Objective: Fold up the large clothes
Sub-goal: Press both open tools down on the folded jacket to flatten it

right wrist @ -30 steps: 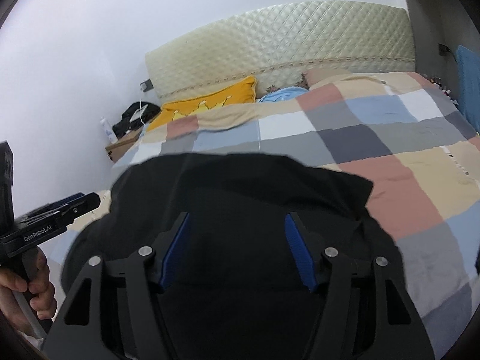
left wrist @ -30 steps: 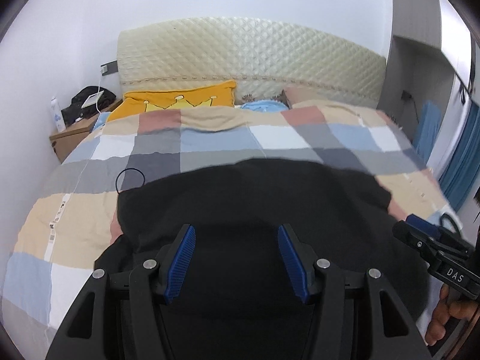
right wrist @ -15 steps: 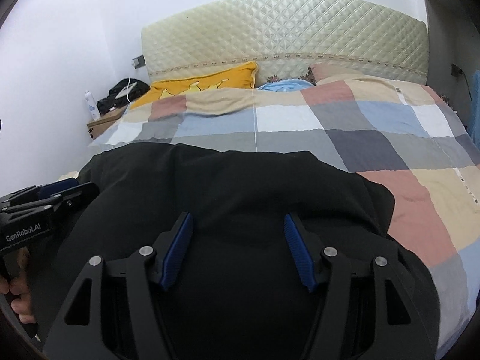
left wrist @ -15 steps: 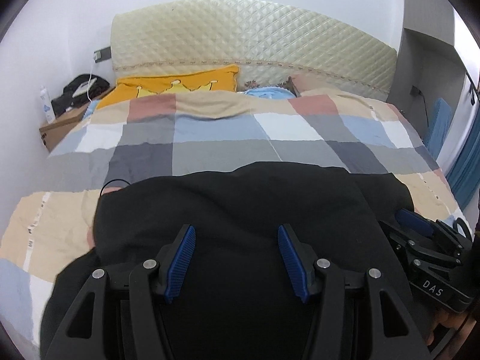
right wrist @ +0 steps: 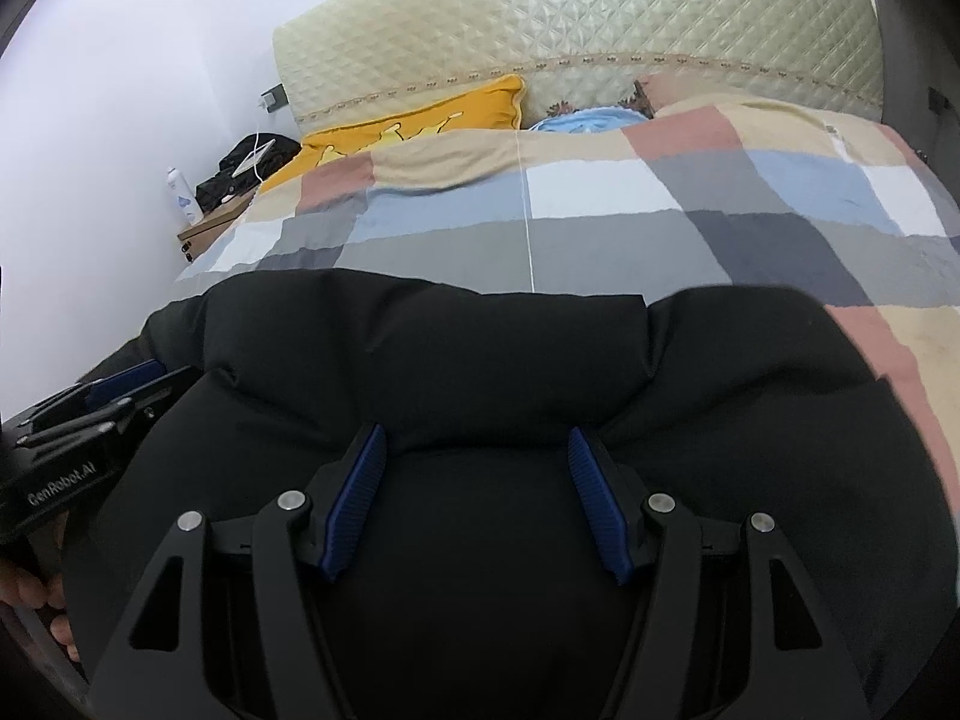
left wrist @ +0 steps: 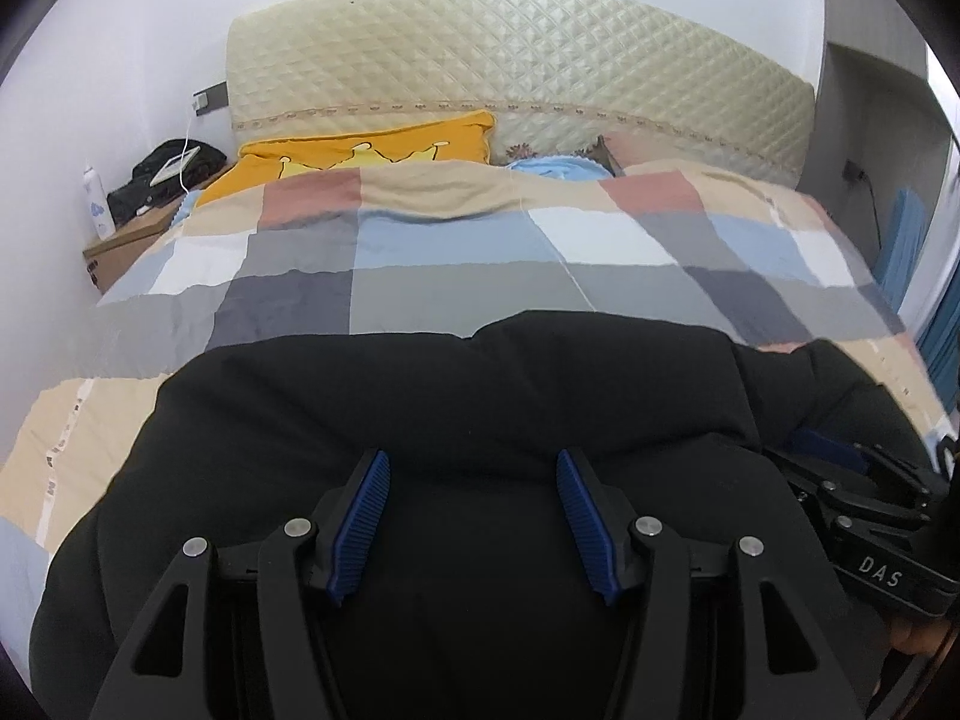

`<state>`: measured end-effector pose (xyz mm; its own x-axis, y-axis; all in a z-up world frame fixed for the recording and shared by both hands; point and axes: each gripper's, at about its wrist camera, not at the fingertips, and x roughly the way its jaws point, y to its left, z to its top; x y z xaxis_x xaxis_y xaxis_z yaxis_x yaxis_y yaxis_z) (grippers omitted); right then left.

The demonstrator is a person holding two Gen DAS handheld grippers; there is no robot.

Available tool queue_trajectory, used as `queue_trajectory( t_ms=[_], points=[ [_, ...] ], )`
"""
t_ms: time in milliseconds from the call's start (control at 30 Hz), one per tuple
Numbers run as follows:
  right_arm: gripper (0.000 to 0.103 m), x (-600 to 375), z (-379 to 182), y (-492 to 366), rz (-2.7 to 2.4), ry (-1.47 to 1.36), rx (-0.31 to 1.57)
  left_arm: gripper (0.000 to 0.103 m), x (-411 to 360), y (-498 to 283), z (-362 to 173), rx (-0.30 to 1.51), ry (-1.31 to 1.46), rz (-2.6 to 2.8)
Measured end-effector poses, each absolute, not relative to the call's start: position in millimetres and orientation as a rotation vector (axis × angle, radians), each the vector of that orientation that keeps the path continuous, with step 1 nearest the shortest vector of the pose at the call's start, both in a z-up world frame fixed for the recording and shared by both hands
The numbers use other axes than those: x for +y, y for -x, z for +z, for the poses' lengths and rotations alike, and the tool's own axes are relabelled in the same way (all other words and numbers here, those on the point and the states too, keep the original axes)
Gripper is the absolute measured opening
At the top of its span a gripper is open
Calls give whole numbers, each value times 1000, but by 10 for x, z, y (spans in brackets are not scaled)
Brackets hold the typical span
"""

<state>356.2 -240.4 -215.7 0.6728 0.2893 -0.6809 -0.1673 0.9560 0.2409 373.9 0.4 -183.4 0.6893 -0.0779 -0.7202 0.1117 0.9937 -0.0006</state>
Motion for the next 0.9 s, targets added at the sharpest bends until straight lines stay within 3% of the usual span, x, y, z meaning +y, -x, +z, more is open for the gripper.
queue_trajectory(
  t_ms=[567,900],
  points=[
    [64,-2737,-1817,-3308,242,-144,720,58,536,-3526,-1458,695,24,-43],
    [64,-3100,-2120,-3479,178,-135,799,58,675,-3637,-1795,793,7,-49]
  ],
)
